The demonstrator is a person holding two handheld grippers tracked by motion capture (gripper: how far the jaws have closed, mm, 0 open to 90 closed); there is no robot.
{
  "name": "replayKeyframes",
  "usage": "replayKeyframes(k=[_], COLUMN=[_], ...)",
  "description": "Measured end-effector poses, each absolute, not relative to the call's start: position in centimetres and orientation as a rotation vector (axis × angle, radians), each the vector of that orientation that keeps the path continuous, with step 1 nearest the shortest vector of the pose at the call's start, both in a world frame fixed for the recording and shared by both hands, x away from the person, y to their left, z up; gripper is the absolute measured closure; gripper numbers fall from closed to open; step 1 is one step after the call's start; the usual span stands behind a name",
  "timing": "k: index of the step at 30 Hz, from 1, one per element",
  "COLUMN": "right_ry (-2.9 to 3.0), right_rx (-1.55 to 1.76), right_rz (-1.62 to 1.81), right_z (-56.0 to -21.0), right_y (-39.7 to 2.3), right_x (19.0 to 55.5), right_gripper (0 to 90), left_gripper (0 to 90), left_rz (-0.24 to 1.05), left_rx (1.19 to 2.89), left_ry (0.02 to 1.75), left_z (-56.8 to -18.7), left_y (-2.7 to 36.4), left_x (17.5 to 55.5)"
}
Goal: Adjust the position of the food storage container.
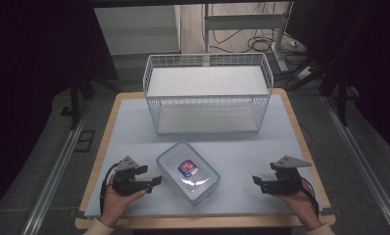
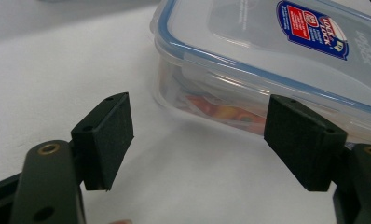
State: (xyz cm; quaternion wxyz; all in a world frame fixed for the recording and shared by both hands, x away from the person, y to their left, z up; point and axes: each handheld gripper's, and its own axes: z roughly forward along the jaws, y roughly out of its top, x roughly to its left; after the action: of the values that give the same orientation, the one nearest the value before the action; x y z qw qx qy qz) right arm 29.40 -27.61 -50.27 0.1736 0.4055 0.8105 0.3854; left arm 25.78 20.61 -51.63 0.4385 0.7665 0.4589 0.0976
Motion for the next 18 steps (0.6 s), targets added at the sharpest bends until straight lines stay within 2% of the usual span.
replayKeyframes(k=[7, 9, 10, 11, 12, 14, 18], right_ry=[2.296, 2.296, 2.296, 2.296, 2.295, 2.294, 2.296], right_rx=[1.148, 1.151, 1.153, 1.153, 1.156, 1.16, 1.166], right_rz=[1.098, 1.095, 1.096, 1.096, 1.092, 1.09, 1.086], right_z=[-50.1, -50.1, -50.1, -50.1, -50.1, -50.1, -50.2], right_y=[-27.6, -27.6, -27.7, -27.7, -27.7, -27.7, -27.8], right_x=[29.4, 29.4, 29.4, 29.4, 29.4, 29.4, 29.5], right_gripper=[14.2, 14.2, 14.2, 14.2, 14.3, 14.4, 14.4], left_gripper=[29.4, 35.5, 43.8, 43.8, 50.9, 57.7, 76.9], left_rz=[0.239, 0.248, 0.247, 0.24, 0.225, 0.22, 0.17], left_rx=[1.914, 1.929, 1.939, 1.954, 1.991, 2.01, 2.071], left_ry=[1.112, 1.109, 1.105, 1.099, 1.087, 1.079, 1.03], left_z=[-50.7, -50.2, -50.1, -49.9, -49.6, -49.5, -49.3], left_y=[20.9, 21.0, 21.0, 20.9, 20.8, 20.7, 19.9], left_x=[25.1, 24.9, 24.8, 24.7, 24.6, 24.6, 24.4])
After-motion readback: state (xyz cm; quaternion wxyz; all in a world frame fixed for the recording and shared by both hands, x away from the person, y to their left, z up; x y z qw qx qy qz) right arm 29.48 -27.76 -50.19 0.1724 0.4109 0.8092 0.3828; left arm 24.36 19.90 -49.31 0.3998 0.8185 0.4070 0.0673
